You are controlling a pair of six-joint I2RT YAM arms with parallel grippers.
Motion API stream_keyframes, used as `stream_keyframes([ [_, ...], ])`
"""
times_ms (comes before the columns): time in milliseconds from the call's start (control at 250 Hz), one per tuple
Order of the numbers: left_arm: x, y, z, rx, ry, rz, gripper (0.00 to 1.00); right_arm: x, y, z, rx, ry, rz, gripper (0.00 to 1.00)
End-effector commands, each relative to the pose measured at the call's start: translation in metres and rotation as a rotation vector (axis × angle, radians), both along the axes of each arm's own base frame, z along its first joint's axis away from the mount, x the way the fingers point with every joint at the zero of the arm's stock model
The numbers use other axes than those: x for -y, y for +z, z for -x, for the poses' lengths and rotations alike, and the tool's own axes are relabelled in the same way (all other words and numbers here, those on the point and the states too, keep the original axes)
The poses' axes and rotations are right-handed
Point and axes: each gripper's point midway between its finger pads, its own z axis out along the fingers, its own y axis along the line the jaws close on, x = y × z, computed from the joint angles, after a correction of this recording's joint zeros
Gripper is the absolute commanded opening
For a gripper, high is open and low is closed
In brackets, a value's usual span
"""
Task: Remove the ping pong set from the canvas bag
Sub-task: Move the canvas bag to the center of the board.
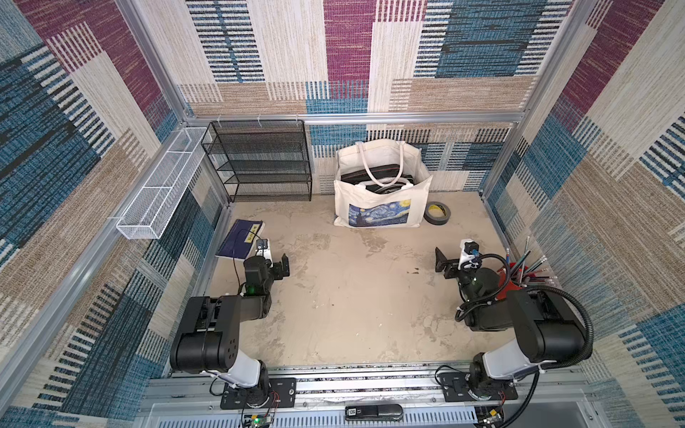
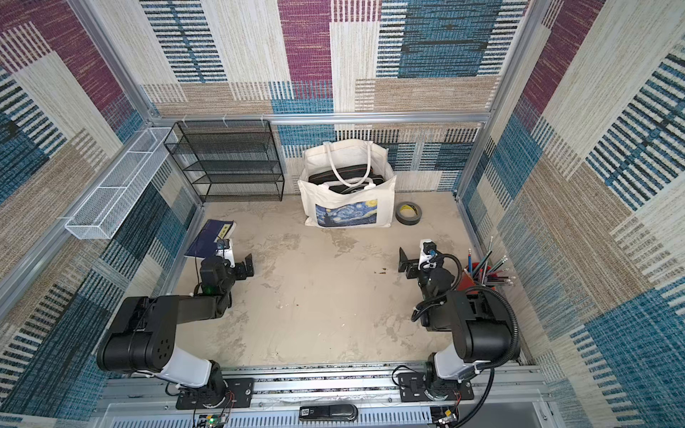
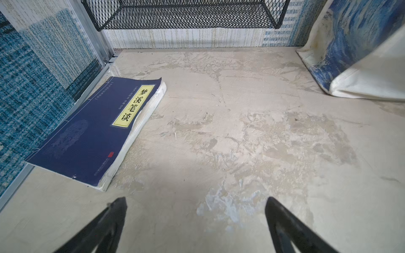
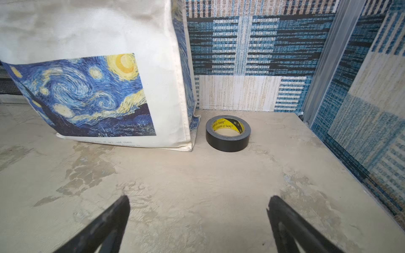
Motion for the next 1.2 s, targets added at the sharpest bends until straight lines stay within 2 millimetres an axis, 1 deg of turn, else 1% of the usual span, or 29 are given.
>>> stream_keyframes([
  [0,0.002,0.008,-0.004,0.029,-0.014,-0.002,1.00,0.001,0.005,0.000,0.019,-0.006,0.003,0.99],
  [380,0.001,0.007,-0.003,0.026,-0.013,0.000,1.00,0.001,0.005,0.000,0.017,-0.008,0.003,0.99],
  [440,0.001,0.007,-0.003,0.027,-0.013,0.000,1.00,0.005,0.005,-0.001,0.019,-0.029,-0.004,0.99],
  [1100,0.001,0.006,-0.004,0.021,-0.018,0.008,1.00,0.005,0.005,-0.001,0.018,-0.030,-0.004,0.99],
  [1144,0.000,0.007,-0.004,0.024,-0.016,0.008,1.00,0.008,0.006,-0.002,0.015,-0.051,-0.011,0.99],
  [1196,0.000,0.008,-0.004,0.026,-0.013,0.007,1.00,0.017,0.013,-0.005,0.019,-0.098,-0.026,0.99],
])
